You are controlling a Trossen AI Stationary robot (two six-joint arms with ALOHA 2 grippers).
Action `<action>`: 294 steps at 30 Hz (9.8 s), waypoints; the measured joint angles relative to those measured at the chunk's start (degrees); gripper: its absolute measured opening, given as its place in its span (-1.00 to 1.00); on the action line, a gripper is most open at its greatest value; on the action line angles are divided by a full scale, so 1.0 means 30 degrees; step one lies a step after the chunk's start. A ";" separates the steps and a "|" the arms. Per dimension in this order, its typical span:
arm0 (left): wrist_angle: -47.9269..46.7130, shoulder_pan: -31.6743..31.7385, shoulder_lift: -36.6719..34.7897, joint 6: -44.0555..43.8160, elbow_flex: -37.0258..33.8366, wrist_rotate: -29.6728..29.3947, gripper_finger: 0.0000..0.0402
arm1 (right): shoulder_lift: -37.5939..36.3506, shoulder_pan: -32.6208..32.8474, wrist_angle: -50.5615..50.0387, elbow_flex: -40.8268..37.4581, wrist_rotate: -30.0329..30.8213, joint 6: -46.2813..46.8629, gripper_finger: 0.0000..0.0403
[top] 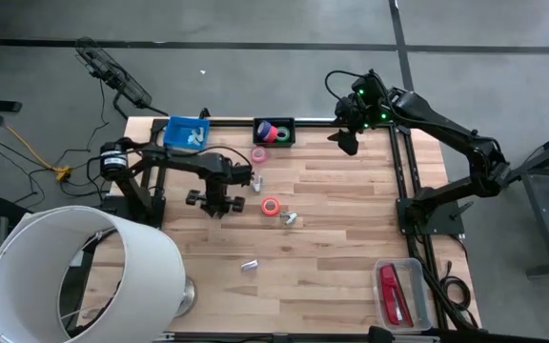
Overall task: Pick and place Stapler, Stapler remover, tape
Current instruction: Put the black staple remover into the blue bin, then put the light blue staple remover into the blue bin
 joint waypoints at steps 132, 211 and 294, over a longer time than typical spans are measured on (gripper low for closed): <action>0.3741 1.2365 -0.0794 -1.5008 0.2362 -1.4426 -0.34 | 0.0007 -0.0005 -0.0871 -0.0007 0.0140 0.0940 0.21; 0.3445 0.2934 -0.0780 -0.0745 0.4999 -1.1972 0.42 | 0.0007 -0.0001 -0.0864 -0.0007 0.0040 0.0015 0.21; 0.6328 -0.1332 0.5289 -0.3032 0.5018 -1.4046 0.18 | 0.0007 0.0182 -0.1063 -0.0007 0.0007 -0.0342 0.21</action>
